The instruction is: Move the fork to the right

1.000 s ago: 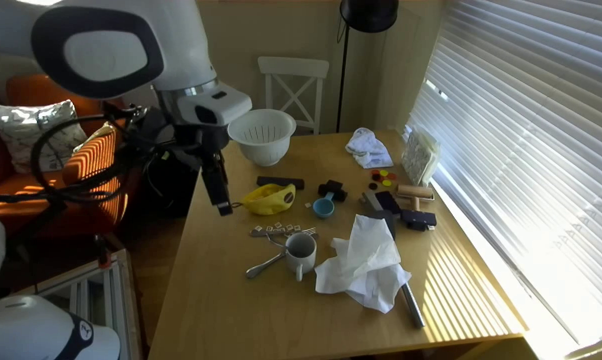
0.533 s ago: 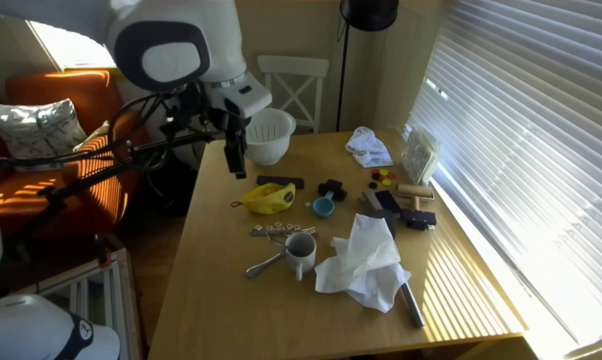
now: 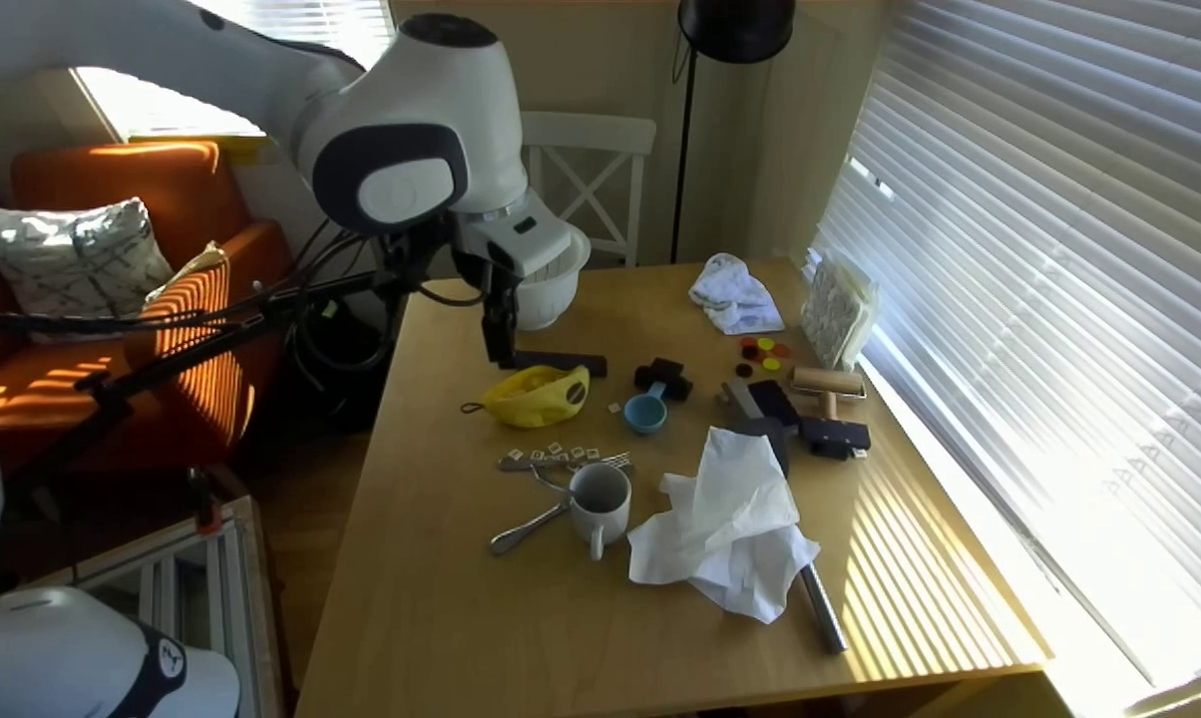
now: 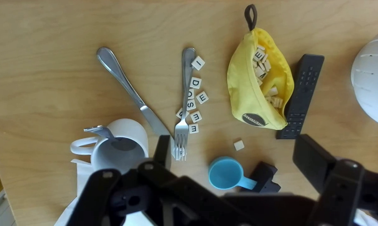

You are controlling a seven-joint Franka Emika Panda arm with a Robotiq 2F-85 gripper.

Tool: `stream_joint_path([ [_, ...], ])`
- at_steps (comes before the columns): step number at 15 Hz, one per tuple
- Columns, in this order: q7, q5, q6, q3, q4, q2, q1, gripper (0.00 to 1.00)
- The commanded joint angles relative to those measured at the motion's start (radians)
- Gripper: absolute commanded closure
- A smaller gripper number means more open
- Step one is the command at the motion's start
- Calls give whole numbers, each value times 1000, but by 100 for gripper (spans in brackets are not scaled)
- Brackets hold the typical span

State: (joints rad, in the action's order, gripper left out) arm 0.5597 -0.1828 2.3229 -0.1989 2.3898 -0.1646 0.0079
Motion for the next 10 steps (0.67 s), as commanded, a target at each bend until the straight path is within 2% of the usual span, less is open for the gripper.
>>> stream_joint_path([
  [1,-32,-43,66,23,5,47,41,0],
  [5,-11,-75,224,11,20,170,80,0],
  [7,15,-51,299,17,31,226,92,0],
  [10,135,25,427,53,64,293,106,0],
])
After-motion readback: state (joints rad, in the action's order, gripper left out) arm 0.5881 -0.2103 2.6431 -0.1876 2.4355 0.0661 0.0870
